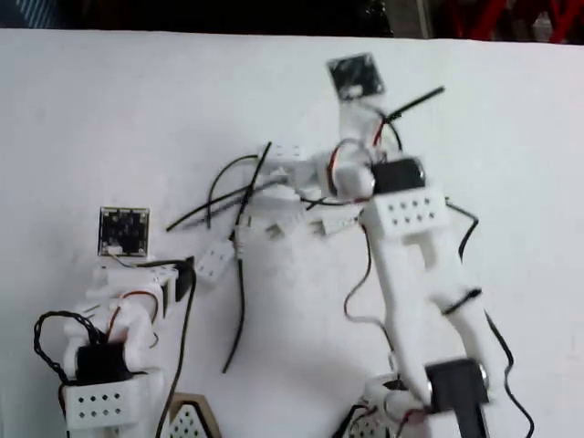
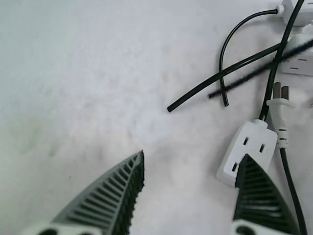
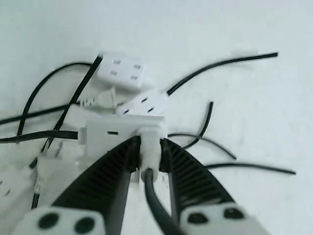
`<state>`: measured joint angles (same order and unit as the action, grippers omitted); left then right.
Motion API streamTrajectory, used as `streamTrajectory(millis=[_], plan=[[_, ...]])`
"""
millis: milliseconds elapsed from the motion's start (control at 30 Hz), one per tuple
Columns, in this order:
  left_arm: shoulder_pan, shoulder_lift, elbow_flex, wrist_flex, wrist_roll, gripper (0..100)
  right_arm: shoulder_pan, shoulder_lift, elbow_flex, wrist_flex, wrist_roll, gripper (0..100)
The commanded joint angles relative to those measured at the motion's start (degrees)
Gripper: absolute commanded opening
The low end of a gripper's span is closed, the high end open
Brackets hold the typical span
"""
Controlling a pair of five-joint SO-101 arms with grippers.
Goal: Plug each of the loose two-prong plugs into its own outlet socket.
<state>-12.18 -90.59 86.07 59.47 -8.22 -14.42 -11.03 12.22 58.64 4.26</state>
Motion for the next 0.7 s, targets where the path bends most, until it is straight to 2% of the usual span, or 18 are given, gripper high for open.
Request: streamTrajectory(millis=[0,167,367,467,600,667], plan=[[-0.7,-0.7,-0.7,-0.2,0.0,30,2.6,6.7,-9.9,-6.4,0.0,1.8],[-0.7,-0.7,-0.7,-0.3,0.0,30,4.0,20.9,-23.9,-12.0,-5.2,2.0],[-0.7,-0.7,-0.7,-0.3,0.0,30,3.7,40.2,-43.6,-10.7,-7.6,2.2],[-0.7,-0.7,-0.7,-0.3,0.0,30,3.6,48.1,-53.7,-4.5,-7.6,4.6],[-0.7,-0.7,-0.7,-0.3,0.0,30,3.6,55.3,-68.1,7.7,-10.5,17.0],[-0.7,-0.7,-0.7,-0.3,0.0,30,3.6,57.0,-75.3,14.4,-11.4,17.1]])
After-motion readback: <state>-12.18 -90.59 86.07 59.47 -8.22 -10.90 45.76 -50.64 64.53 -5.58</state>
